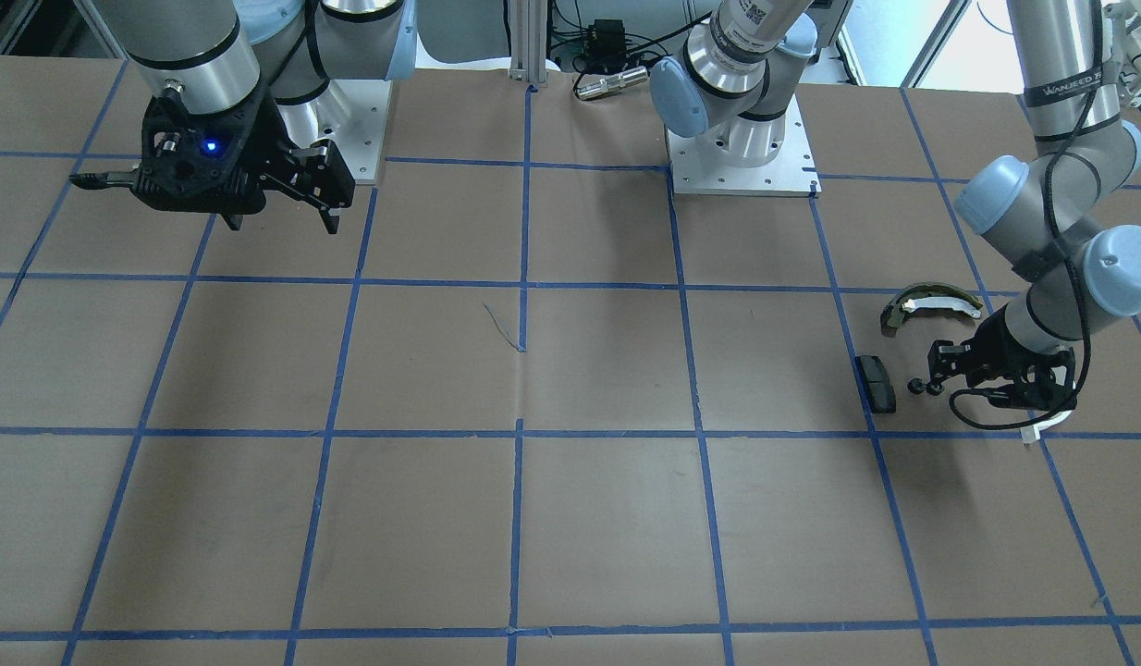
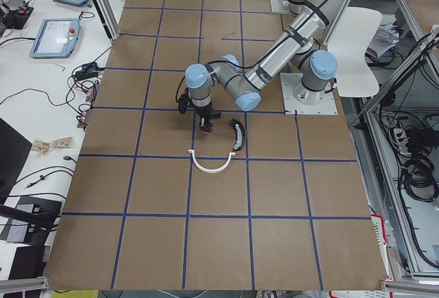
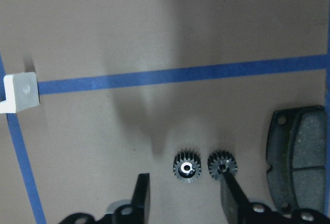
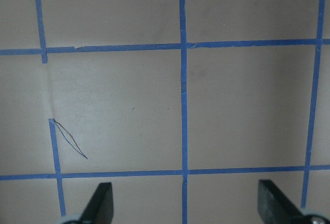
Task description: Place bearing gear from tray to pile
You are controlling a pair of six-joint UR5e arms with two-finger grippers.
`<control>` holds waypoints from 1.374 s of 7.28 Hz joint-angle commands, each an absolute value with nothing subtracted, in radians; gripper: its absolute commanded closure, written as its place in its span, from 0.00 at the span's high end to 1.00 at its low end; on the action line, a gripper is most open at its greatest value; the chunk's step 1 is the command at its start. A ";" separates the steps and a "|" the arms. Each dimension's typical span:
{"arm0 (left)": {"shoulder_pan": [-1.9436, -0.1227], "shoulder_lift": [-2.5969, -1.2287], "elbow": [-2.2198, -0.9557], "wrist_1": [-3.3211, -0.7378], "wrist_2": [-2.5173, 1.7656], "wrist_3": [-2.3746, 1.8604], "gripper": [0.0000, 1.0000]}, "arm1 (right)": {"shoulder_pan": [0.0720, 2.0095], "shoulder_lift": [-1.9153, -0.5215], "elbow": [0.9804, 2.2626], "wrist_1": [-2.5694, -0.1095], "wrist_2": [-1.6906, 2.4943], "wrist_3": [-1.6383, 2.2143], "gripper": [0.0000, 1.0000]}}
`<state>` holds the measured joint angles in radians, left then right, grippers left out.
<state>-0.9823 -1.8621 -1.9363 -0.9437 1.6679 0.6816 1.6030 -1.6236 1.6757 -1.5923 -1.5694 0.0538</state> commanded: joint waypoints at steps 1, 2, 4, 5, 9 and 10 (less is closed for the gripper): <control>-1.014 -1.725 -1.849 -1.211 1.642 0.625 1.00 | 1.603 -1.624 1.675 -1.592 -1.569 0.054 1.00; -1.082 -1.666 -1.765 -1.386 1.634 0.536 1.00 | 1.603 -1.623 1.678 -1.592 -1.571 0.054 1.00; -1.358 -1.590 -1.618 -1.579 1.600 0.146 1.00 | 1.603 -1.624 1.675 -1.594 -1.569 0.054 1.00; -1.461 -1.565 -1.585 -1.591 1.598 0.044 1.00 | 1.603 -1.623 1.672 -1.592 -1.568 0.052 1.00; -1.591 -1.508 -1.614 -1.523 1.606 -0.036 1.00 | 1.598 -1.632 1.622 -1.531 -1.484 0.052 1.00; -1.592 -1.508 -1.618 -1.517 1.608 -0.050 1.00 | 1.601 -1.632 1.620 -1.529 -1.494 0.054 1.00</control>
<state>-1.5863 -1.5108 -1.6105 -1.5308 1.6074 -0.0197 1.5978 -1.6314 1.6284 -1.5385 -1.5053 0.0521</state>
